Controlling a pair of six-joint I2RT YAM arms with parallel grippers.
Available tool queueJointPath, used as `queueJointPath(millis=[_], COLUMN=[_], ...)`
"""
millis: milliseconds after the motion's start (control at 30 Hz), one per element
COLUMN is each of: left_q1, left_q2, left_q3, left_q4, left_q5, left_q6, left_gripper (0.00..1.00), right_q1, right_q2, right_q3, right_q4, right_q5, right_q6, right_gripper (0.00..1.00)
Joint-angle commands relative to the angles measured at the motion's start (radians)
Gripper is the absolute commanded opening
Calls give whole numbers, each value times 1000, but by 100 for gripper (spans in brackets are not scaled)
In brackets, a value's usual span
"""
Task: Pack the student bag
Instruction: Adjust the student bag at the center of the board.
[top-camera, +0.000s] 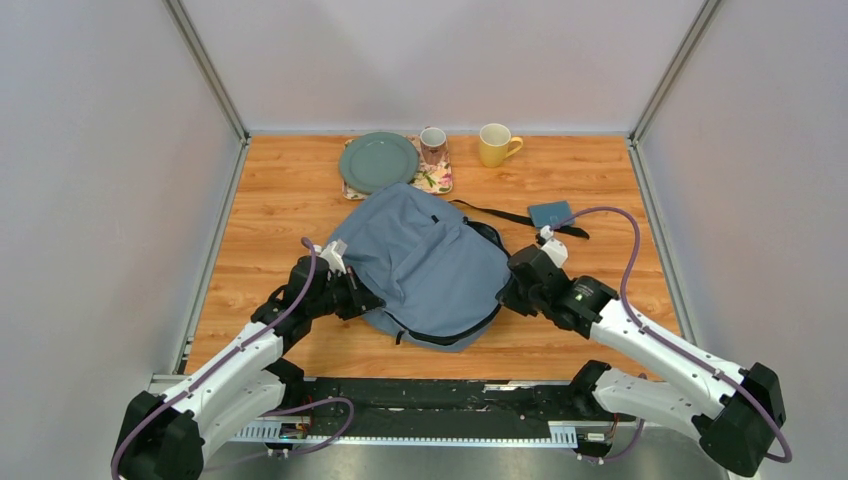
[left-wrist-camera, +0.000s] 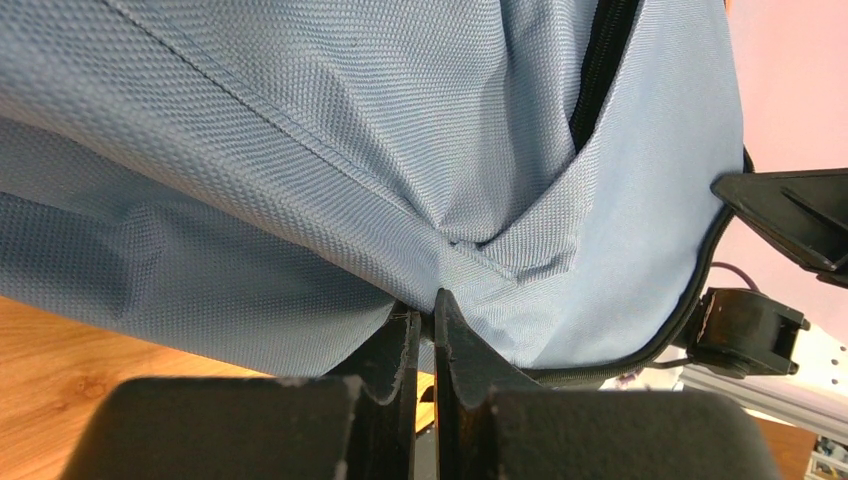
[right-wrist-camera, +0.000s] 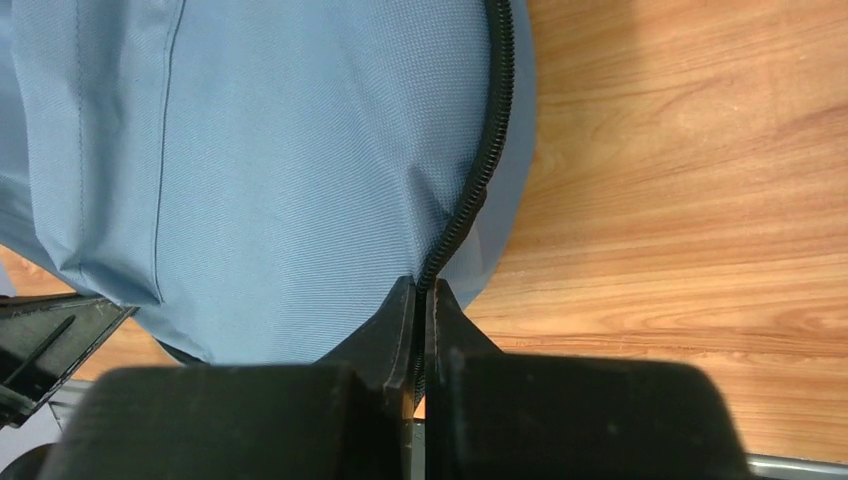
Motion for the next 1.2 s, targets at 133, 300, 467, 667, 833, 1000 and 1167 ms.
queueJointPath(millis=[133,300,467,667,833,1000,1167], left_q1=[-5,-5,-5,-5,-6,-5,-5], left_q2=[4,0,0,3,-5,-13,-26], left_q3=[19,16,16,5,7,12,30], left_q4=[45,46,55,69,57,49,6], left_q5=[43,46,51,54,49,49,32], left_q6=[0,-4,-7,-16,-10,-5,13], left_gripper=[3,2,2,2,1,2,3], right_q1=[-29,-66,-83,-83,-85,-85,-83], right_q2=[43,89,179,235,184,91,-21], right_q3=[106,122,88,22,-45,-59,6], right_q4=[155,297,373,373,258,119,-33], right_q5=[-72,-151,-174,-183,-112,7,99], right_q6=[-45,-27,-11,-39,-56,-111,-163], right_gripper=[0,0,0,0,0,6,59])
